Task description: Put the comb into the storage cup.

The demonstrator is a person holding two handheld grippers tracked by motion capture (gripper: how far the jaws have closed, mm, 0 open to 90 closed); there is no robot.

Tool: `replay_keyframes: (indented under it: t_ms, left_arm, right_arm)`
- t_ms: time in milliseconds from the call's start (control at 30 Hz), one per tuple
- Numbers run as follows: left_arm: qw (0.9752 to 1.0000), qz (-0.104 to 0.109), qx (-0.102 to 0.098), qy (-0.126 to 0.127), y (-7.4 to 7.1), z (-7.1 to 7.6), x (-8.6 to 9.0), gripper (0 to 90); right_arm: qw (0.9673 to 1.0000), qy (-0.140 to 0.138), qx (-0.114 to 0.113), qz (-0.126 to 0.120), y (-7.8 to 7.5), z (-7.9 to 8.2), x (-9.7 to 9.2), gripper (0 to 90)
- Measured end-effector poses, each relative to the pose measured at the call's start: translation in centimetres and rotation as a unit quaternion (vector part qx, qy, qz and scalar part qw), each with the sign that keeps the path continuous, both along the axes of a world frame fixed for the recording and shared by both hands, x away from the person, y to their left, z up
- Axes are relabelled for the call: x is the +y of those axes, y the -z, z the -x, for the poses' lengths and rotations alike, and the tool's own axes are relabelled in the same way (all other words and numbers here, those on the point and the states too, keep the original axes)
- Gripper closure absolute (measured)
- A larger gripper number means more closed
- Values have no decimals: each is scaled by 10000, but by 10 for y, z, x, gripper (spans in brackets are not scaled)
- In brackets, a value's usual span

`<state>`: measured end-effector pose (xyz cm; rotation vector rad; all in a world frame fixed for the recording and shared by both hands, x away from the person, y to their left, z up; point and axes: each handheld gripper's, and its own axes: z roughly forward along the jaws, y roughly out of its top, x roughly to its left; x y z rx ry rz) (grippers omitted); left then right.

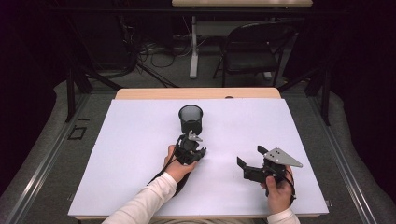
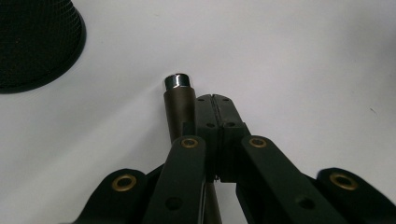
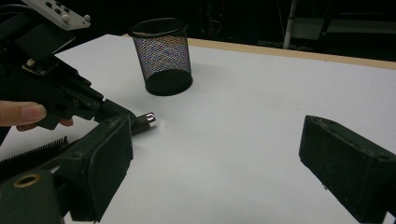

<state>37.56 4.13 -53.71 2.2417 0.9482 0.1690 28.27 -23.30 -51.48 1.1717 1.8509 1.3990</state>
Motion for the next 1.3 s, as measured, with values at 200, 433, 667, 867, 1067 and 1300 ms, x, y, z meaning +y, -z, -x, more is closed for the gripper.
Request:
replay_keyframes:
  t_ms: [200, 433, 667, 867, 1067, 1300]
  left_arm:
    - [10000, -68, -20, -1, 0, -1, 1, 900]
    - [9998, -148, -50, -77, -1, -3, 4, 900]
    - [9998, -185, -57, -106, -1, -5, 7, 900]
    - [9996, -227, -53, -148, 0, -6, 11, 900]
    - [9994, -263, -35, -243, 1, -8, 18, 900]
    - [9991, -280, -1, -307, 3, -10, 28, 900]
  right_arm:
    - [10000, 7, -1, 5, 0, 0, 0, 96]
    - [10000, 2, 2, 0, 0, 0, 0, 96]
    - [10000, 6, -2, 1, 0, 0, 0, 99]
    - [10000, 2, -6, 4, 0, 0, 0, 100]
    - [10000, 3, -11, 10, 0, 0, 0, 101]
    - [10000, 5, -1, -1, 0, 1, 0, 101]
